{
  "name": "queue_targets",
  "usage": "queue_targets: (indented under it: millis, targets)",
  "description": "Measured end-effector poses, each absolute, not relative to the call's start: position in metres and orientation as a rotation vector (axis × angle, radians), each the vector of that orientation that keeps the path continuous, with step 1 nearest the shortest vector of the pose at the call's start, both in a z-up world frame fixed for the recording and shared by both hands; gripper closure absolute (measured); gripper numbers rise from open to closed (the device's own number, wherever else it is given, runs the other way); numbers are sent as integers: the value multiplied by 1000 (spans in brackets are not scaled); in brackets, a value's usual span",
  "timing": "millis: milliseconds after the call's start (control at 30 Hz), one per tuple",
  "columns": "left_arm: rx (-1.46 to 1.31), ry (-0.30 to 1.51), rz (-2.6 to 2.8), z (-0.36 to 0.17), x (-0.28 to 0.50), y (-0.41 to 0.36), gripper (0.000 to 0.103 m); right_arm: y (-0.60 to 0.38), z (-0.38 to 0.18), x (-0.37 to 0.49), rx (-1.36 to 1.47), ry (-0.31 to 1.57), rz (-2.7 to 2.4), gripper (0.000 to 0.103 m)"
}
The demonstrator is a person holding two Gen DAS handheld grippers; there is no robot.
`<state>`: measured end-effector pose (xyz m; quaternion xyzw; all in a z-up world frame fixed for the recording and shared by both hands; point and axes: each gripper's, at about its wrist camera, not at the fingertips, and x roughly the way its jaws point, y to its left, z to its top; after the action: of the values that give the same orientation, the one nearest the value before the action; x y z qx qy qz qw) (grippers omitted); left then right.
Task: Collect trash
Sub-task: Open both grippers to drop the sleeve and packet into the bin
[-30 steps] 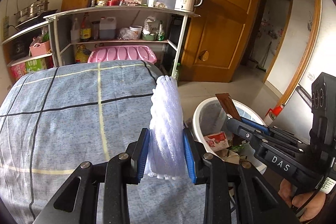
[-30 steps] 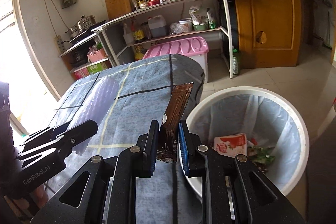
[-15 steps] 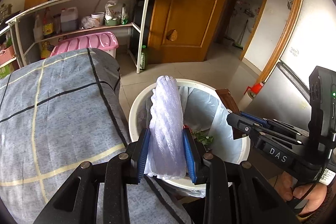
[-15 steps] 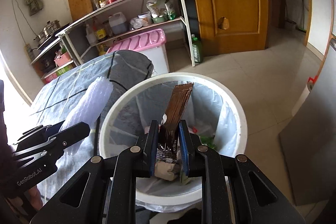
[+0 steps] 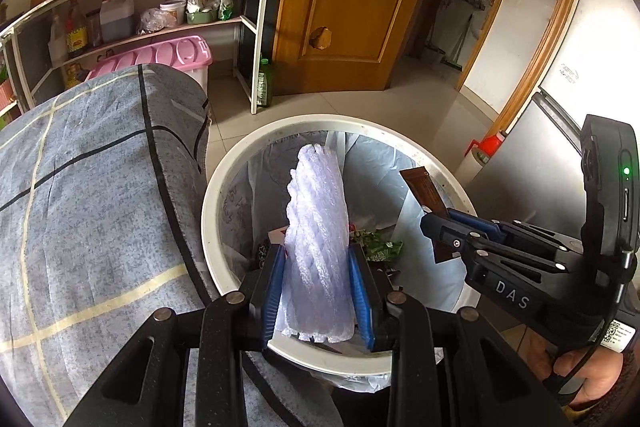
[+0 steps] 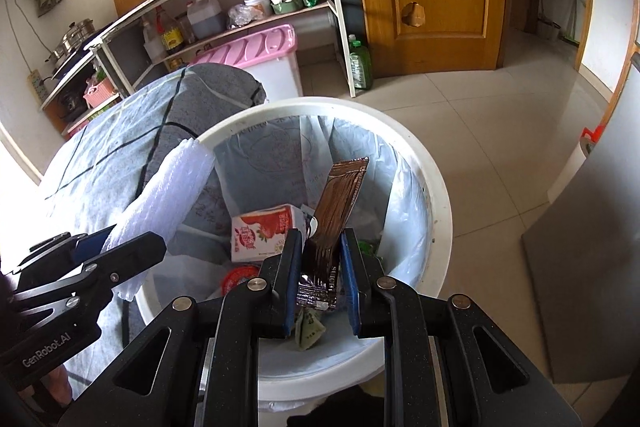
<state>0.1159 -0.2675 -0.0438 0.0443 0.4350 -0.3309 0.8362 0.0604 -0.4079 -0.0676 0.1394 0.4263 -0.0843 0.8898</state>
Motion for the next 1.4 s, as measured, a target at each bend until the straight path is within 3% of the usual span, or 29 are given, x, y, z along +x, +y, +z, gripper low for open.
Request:
queue_targets:
  millis: [167, 233, 300, 700, 1400]
  targets:
    - [92, 934, -699, -47, 117, -268, 70, -409, -72, 63, 280, 909, -200, 77]
    - [94, 936, -691, -48, 118, -267, 66, -409, -73, 62, 287, 906, -194, 63]
    - [92, 937, -687, -48, 118, -266, 55, -409, -71, 61, 287, 899, -197, 59]
    - [93, 900, -675, -37, 106, -257, 52, -399, -59, 42, 308, 842, -198, 59]
    - [154, 672, -544, 6, 28, -201, 52, -343, -15, -28, 265, 654, -213, 54]
